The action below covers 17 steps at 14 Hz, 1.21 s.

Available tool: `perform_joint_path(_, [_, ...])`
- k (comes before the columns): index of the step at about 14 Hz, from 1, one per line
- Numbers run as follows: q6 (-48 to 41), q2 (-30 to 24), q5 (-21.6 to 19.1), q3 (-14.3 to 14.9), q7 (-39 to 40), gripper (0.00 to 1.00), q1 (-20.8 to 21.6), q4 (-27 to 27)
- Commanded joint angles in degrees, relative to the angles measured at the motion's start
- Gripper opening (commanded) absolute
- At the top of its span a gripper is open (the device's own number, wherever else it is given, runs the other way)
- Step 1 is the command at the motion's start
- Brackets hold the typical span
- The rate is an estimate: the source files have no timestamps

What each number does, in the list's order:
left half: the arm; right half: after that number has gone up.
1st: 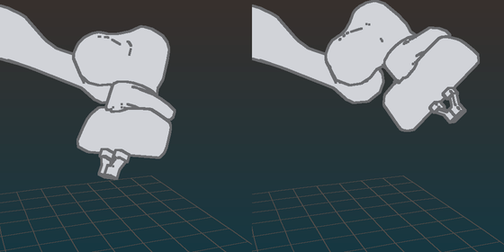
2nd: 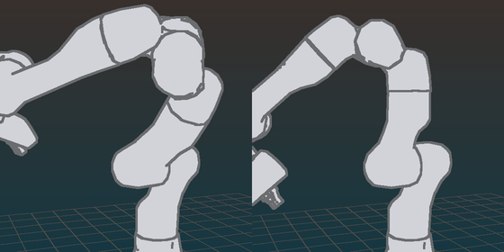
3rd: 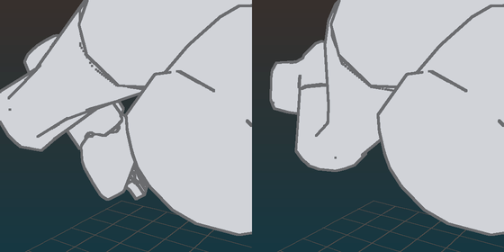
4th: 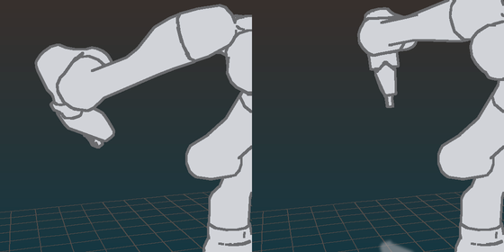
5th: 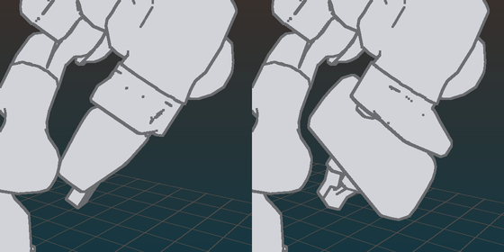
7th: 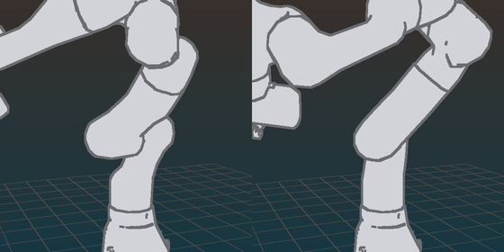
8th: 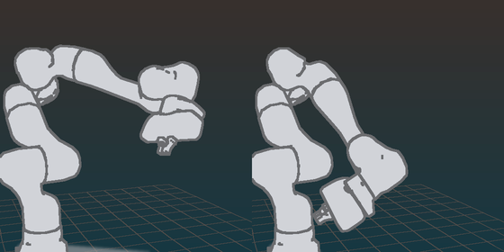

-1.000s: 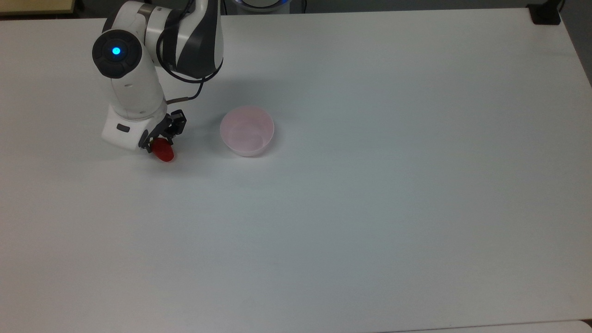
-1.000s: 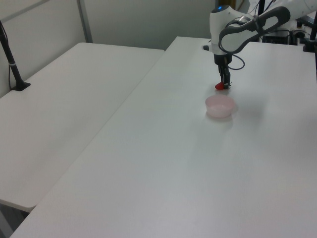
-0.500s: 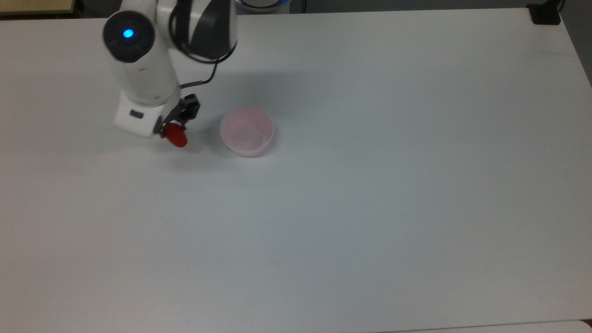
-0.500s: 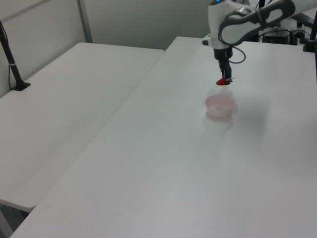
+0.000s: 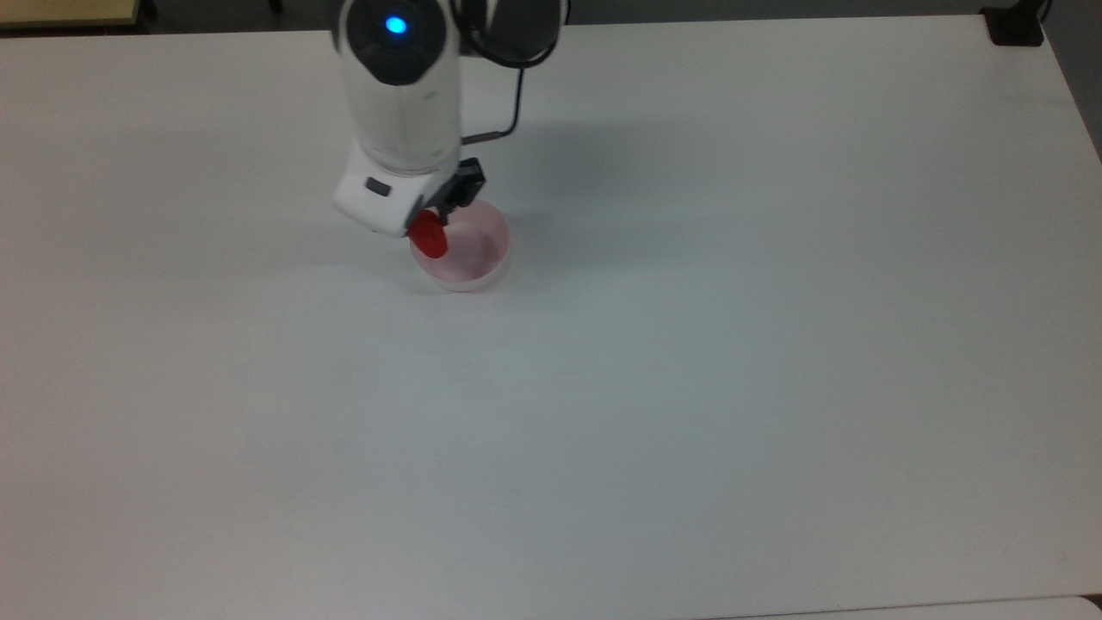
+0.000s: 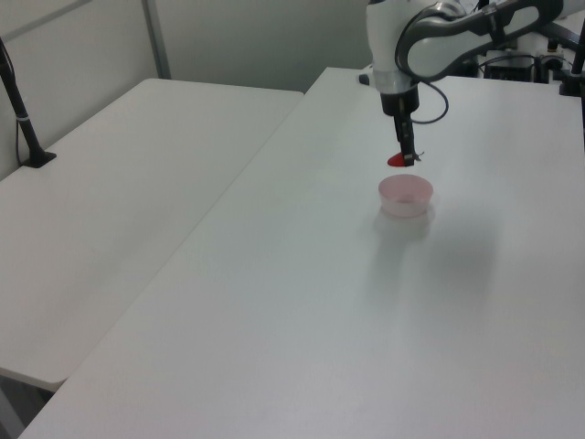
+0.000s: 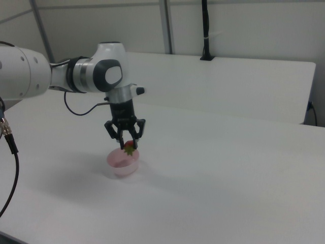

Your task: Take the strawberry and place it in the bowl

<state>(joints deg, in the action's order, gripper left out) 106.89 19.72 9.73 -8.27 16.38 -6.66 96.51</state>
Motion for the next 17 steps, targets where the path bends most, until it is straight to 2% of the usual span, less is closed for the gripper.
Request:
perform_joint_path(1, [0.34,0.14,0.56,0.10,-5.22,0.64,1.74,1.58])
perform_joint_path(2, [-0.27,-0.21,0.56,0.10,-5.48,0.94,1.92,1.58])
perform_joint_path(3, [-1.23,-1.17,0.56,0.10,-6.96,1.00,2.00,1.49])
perform_joint_path(4, [-3.16,-2.22,0.56,0.10,-8.46,1.00,2.09,1.14])
perform_joint_path(7, [-8.43,-9.86,0.47,0.01,-17.42,1.00,3.23,1.14])
perform_joint_path(10, [-10.73,-17.85,-1.11,0.97,-18.58,1.00,3.15,1.14])
perform_joint_path(13, [-10.91,-20.34,-5.32,4.65,-19.71,1.00,5.33,0.96])
perform_joint_path(15, [-11.17,-21.39,-5.42,7.12,-20.69,1.00,7.18,0.44])
perform_joint_path(17, [-12.31,-22.35,-5.42,7.39,-20.60,1.00,7.10,0.43])
